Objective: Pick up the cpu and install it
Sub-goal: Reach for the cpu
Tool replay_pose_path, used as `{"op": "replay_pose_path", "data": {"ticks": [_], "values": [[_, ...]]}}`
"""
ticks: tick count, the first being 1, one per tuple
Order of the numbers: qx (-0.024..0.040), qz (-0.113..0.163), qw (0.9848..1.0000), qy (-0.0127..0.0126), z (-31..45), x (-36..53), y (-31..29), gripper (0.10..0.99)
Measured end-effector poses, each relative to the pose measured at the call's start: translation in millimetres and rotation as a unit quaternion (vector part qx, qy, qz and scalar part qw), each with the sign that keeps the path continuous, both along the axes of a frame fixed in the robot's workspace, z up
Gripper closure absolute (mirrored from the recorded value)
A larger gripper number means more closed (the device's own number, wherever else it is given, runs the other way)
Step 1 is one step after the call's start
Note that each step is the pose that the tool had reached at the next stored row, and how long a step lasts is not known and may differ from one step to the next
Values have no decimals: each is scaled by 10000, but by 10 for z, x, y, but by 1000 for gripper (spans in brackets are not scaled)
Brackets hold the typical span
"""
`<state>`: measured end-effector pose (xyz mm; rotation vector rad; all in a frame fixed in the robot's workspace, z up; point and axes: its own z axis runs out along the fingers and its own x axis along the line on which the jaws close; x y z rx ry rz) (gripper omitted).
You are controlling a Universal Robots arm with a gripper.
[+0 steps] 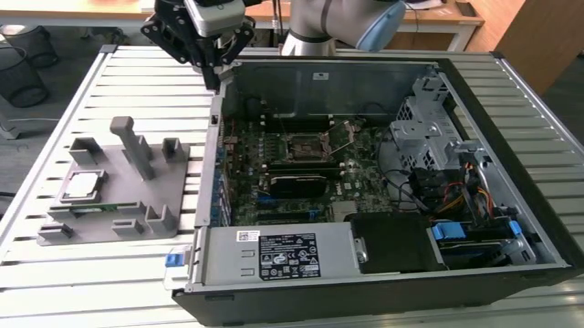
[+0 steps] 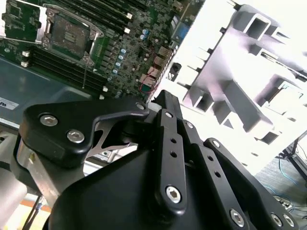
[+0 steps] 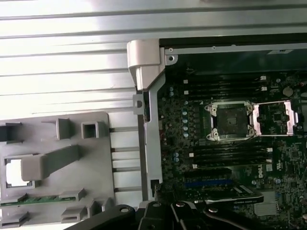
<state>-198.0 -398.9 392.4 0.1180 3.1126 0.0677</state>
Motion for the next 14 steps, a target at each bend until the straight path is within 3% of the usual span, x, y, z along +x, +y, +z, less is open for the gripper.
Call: {"op": "replay_pose_path", "data": {"ticks": [14], "values": [[-1, 0, 10000, 2, -4, -335, 0, 980]]}}
